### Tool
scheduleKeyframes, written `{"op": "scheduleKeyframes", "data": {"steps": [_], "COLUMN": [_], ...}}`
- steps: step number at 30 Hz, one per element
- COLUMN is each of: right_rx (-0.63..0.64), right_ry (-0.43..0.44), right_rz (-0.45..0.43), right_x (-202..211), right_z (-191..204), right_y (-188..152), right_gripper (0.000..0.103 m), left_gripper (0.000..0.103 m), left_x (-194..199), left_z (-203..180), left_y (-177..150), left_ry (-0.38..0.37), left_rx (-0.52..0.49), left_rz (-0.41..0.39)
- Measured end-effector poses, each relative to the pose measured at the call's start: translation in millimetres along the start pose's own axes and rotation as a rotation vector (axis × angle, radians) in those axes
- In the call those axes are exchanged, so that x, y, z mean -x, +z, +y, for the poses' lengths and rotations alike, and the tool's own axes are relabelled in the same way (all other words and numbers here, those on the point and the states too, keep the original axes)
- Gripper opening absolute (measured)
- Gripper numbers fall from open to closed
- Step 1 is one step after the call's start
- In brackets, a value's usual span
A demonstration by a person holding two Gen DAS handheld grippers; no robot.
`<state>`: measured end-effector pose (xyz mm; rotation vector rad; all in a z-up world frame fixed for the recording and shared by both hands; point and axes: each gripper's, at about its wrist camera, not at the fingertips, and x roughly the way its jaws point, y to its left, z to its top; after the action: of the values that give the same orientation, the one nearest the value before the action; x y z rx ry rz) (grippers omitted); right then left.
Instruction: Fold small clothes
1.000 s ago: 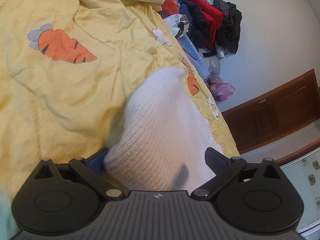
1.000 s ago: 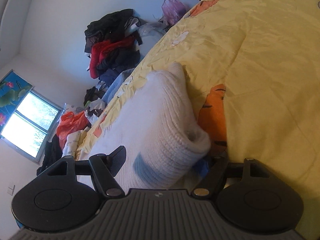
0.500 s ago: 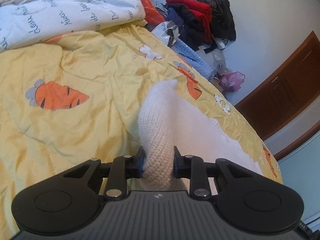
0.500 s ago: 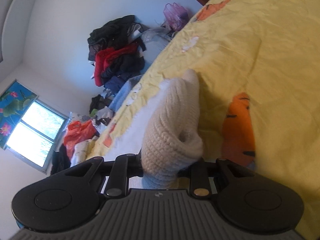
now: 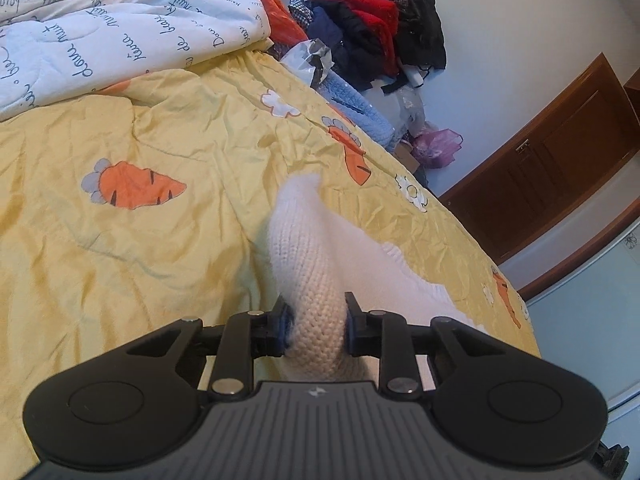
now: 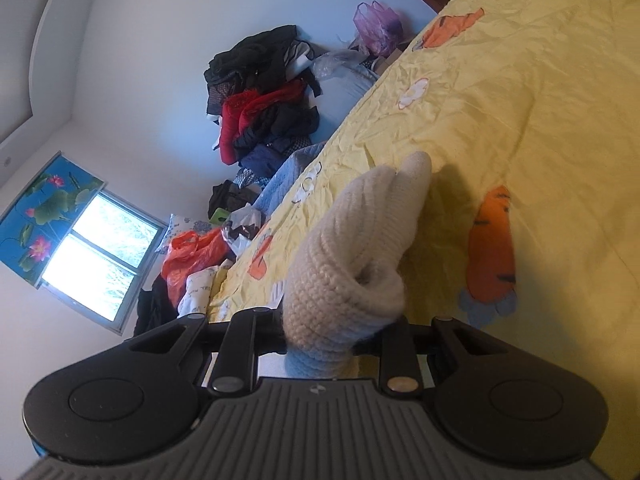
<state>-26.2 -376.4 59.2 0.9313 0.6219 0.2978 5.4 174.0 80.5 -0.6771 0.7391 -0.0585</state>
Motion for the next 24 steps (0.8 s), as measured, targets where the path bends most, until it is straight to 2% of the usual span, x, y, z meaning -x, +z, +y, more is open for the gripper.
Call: {"op": "scheduleKeyframes", "data": {"steps": [5, 10, 15, 16, 19, 20, 21, 22, 23, 24], "right_rx": [-0.022, -0.053, -0.086, -0.077, -0.017, 0.004, 0.031, 0.047, 0.055, 0.066], "right_ry": [0.013, 0.005, -0.022, -0.040, -0.165, -0.194, -0.203, -0.199, -0.190, -0.193], "right_rz": [0.018, 0.049, 0.073, 0.076, 0.099, 0.109, 0.108, 0.094, 0.071, 0.033], "right_x": [42, 85, 106, 105, 99, 101, 106, 112, 121, 129], "right_z": [-7, -17, -30, -32, -30, -29, -28, -27, -28, -27], "right_y": [-30, -63, -87, -89, -92, -91, -91, -90, -87, -82], "right_gripper": [0.027, 0.027, 0.028, 0.031, 0.058, 0.058, 0.059, 0.059, 0.059, 0.059], "left_gripper": [0.025, 0.023, 0.020, 0.022, 0.026, 0.028, 0.031, 0.043, 0.067, 0.079], "left_x": [41, 81, 89, 88, 100, 106, 116, 123, 129, 134], "left_z": [17, 46, 73, 75, 71, 69, 64, 61, 57, 52], "left_y": [-32, -68, -88, -90, -89, -87, -83, -80, -77, -71], "left_ry": [-0.006, 0.033, 0.079, 0.079, 0.108, 0.114, 0.119, 0.129, 0.141, 0.145], "left_rx": [0.007, 0.042, 0.076, 0.060, 0.005, -0.023, -0.066, -0.097, -0.124, -0.145], "left_rz": [0.036, 0.062, 0.088, 0.087, 0.062, 0.040, 0.006, -0.022, -0.052, -0.096]}}
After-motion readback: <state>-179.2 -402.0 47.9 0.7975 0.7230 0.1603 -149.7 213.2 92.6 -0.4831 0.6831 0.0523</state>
